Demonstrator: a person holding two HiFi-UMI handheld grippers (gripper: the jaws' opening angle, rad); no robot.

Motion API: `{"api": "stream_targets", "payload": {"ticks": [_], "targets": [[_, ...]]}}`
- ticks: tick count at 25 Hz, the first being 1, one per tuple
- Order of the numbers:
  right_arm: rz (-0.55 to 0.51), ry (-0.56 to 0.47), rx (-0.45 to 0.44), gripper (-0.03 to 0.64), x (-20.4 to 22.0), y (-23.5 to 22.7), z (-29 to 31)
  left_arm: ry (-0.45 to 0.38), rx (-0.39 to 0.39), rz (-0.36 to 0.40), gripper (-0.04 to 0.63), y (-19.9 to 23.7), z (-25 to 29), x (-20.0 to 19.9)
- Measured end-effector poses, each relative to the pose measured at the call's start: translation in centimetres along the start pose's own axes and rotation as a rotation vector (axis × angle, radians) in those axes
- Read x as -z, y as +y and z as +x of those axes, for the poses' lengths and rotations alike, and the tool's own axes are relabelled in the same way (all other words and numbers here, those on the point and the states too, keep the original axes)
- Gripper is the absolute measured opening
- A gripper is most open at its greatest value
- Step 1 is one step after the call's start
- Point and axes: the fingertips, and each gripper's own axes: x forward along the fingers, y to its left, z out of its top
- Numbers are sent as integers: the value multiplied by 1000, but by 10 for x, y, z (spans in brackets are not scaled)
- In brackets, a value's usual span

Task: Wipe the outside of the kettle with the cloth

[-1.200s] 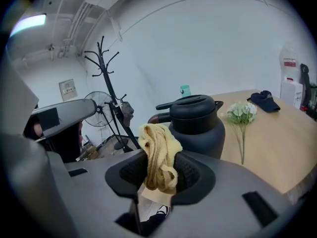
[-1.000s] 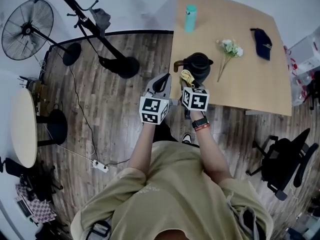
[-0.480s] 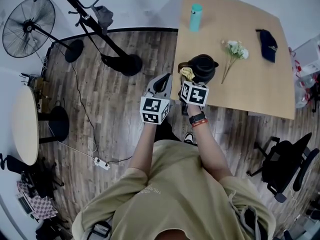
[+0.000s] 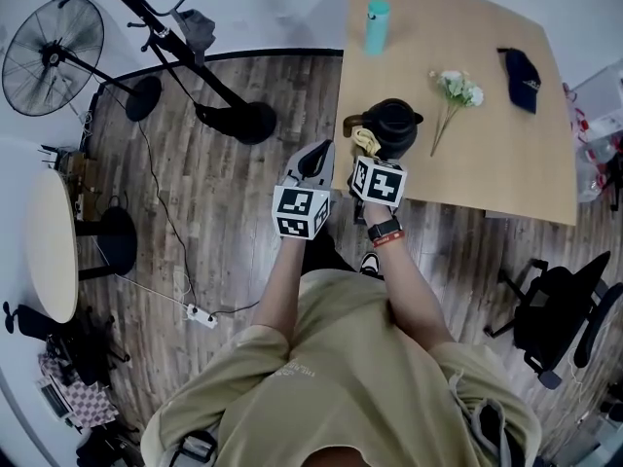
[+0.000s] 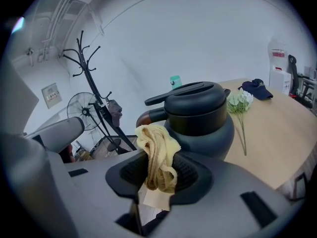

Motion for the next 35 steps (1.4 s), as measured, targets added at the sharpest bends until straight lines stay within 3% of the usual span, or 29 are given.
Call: {"api": "stream_targets", "payload": {"ticks": [23,35], "targets": [[-21,-36,20,135,11,-48,-46,16,91,-2,21,-62,12,12],[-76,-61,89,135,5,-81,-57,20,111,-7,21,-82,18,18]]}}
